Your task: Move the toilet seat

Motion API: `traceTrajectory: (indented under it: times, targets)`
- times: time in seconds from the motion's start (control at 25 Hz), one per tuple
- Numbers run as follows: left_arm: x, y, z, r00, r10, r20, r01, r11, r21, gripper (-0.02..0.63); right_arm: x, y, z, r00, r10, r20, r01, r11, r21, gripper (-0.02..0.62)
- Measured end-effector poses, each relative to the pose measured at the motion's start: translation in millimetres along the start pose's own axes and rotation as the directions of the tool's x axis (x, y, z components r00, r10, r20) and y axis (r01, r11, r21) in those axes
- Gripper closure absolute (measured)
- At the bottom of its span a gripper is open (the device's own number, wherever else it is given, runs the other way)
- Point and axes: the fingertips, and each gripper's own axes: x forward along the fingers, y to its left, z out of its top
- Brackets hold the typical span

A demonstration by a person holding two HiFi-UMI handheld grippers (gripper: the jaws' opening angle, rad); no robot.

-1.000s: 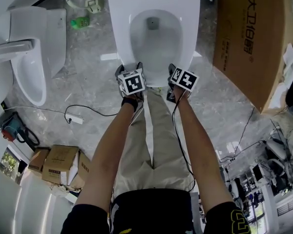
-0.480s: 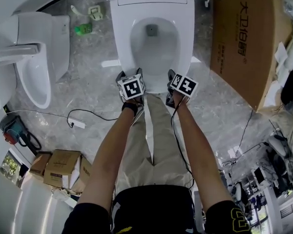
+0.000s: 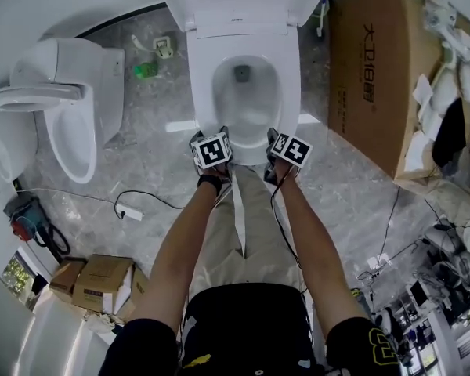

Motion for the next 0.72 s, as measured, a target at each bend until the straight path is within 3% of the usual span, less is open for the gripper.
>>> traceTrajectory:
  times: [0.44,0.72]
  targets:
    - [-71,-15,47,1.000,-0.001,0.011,0.001,0.999,-0.050,0.285,-69,25,38,0.999,0.042,0.024,-0.043,0.998,0.046,0.282]
    - [-103,-20,78,0.999,-0.032,0.015,0.033,0.995,-0.098,0.291,-103,46,63,0.992,0.123,0.037,-0.126,0.988,0.091,0.290]
